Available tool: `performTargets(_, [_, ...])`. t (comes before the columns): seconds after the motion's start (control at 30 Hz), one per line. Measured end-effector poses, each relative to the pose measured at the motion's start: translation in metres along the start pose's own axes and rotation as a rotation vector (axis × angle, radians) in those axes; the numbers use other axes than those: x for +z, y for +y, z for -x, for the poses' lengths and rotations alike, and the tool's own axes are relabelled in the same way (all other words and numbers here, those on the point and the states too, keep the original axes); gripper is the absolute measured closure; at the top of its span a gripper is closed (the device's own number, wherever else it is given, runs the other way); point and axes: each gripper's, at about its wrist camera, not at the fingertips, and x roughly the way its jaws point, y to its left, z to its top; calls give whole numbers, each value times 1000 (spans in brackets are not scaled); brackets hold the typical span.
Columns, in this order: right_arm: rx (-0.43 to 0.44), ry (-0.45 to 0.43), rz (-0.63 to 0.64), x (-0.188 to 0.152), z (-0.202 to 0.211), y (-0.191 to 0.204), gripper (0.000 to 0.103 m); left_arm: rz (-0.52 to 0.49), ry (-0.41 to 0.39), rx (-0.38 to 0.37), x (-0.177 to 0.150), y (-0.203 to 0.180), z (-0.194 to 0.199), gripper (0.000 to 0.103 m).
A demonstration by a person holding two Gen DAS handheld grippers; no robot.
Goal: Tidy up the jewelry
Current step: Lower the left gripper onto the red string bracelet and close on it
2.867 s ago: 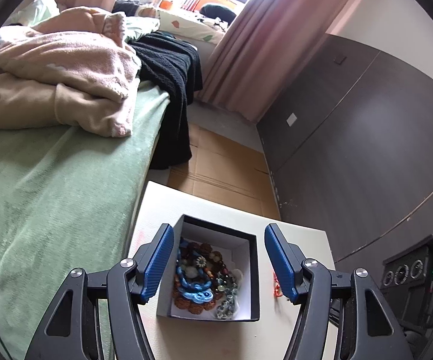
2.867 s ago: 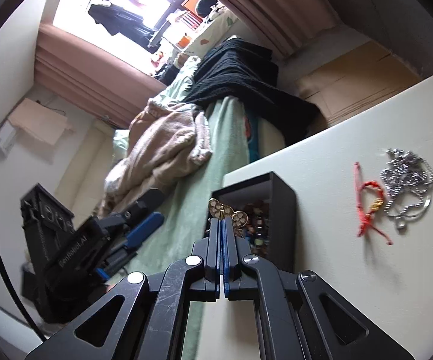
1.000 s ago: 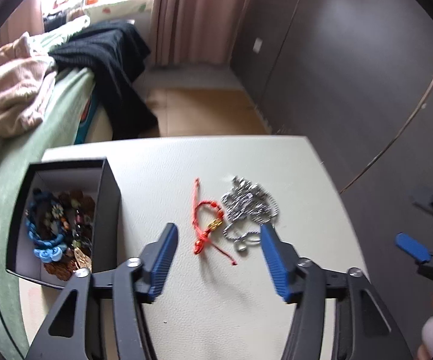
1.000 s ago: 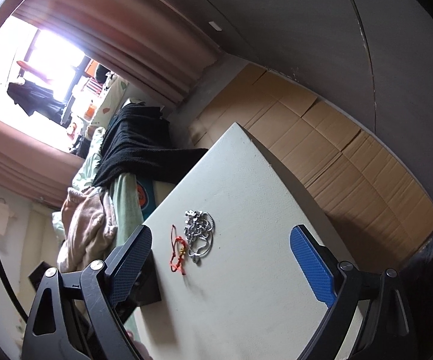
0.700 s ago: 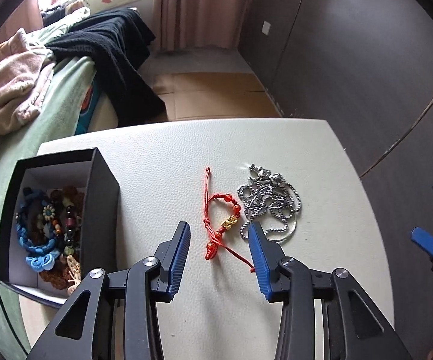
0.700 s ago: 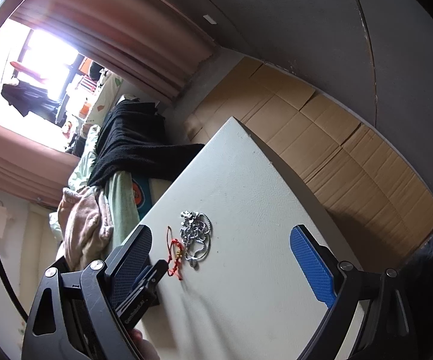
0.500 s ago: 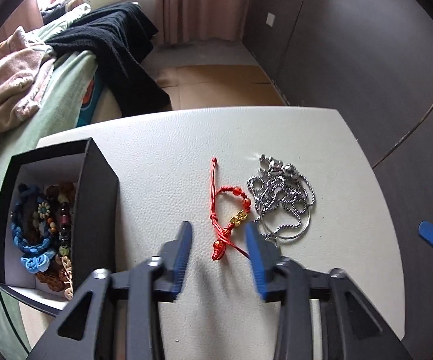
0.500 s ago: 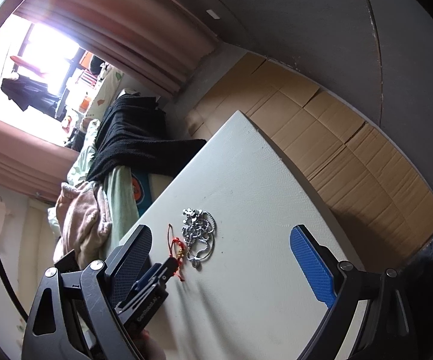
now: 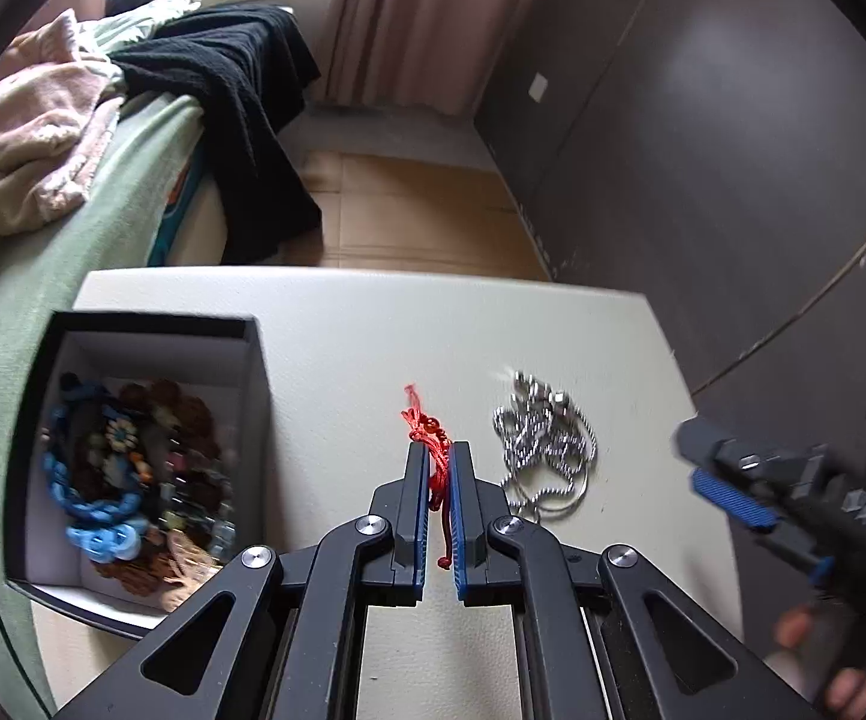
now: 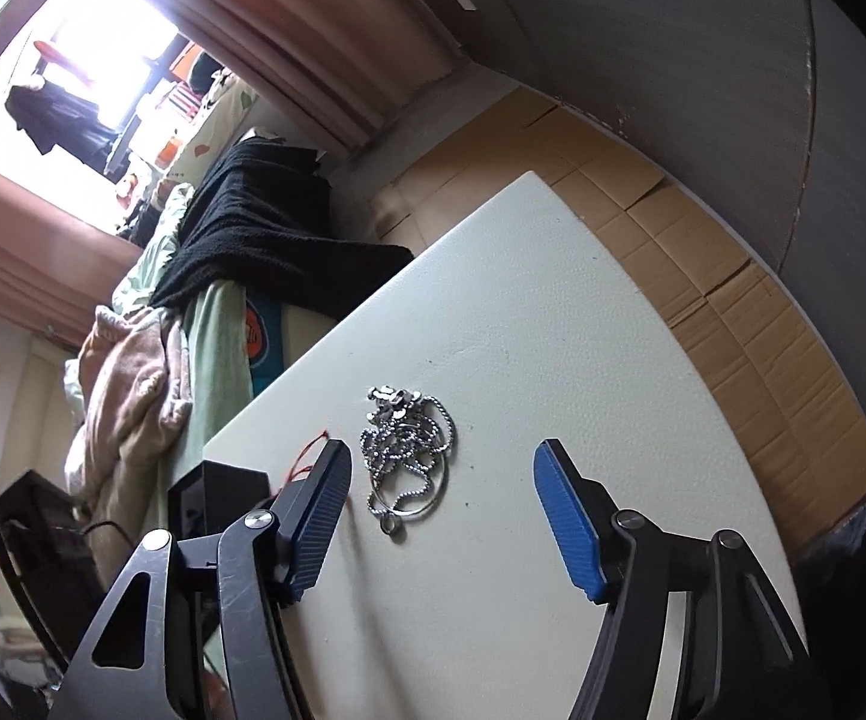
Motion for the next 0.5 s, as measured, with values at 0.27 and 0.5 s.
performTargets(0.27, [-32, -1, 125, 3, -24, 29, 38, 77, -44, -50, 13, 28, 24, 97])
performTargets(0.5, [-99, 7, 216, 7, -49, 41, 38, 145, -80, -59, 20, 59, 43, 97])
